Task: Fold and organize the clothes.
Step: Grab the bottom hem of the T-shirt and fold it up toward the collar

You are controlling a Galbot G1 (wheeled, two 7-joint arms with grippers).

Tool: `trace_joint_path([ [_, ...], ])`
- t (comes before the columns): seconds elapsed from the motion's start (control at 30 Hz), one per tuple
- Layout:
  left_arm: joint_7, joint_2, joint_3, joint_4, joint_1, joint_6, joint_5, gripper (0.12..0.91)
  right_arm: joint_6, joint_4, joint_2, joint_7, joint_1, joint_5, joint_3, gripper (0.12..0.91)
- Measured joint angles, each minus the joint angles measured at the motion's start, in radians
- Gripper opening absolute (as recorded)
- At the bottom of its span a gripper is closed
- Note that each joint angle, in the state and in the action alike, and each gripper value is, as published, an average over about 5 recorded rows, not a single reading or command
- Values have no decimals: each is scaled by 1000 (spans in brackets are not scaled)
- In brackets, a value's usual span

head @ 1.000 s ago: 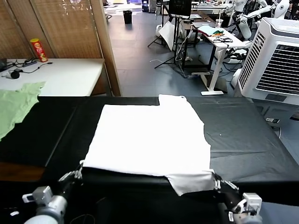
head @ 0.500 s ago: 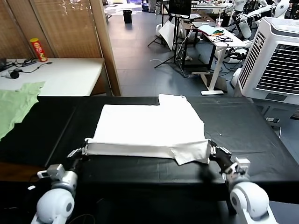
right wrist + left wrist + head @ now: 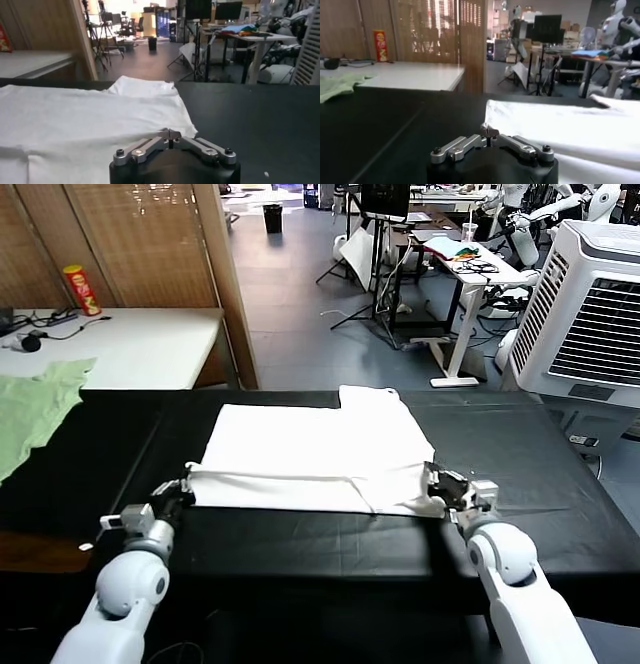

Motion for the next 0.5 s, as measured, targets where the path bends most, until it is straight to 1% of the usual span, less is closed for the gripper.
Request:
trace_joint_path([
  [0.1,0,2,-2,2,2,2,2,486,-5,67,-6,4,-62,-1,20,701],
  [0.13,0,3,-3,2,5,1,3,537,-5,85,-6,4,-83,-3,27,737],
  [0.17,1,5,-5,2,8,1,5,603,-6,100,-7,4,-103,-5,33,759],
  [0.2,2,7,-8,1,11,0,7,653,-5,111,-6,4,-122,-8,39,782],
  [0.27,8,10,-14,-4,22,-2,6,738,-5,124,-5,4,-157,-12,49,793],
  [0.3,12,10,-16,-8,29,-2,2,766,-4,127,-3,4,-172,-13,53,796],
  [0.37,20,12,-20,-18,47,2,-14,790,-2,128,1,4,-194,-13,58,797],
  [0.5,28,11,-22,-33,83,27,-73,797,0,129,14,4,-215,-13,61,785],
])
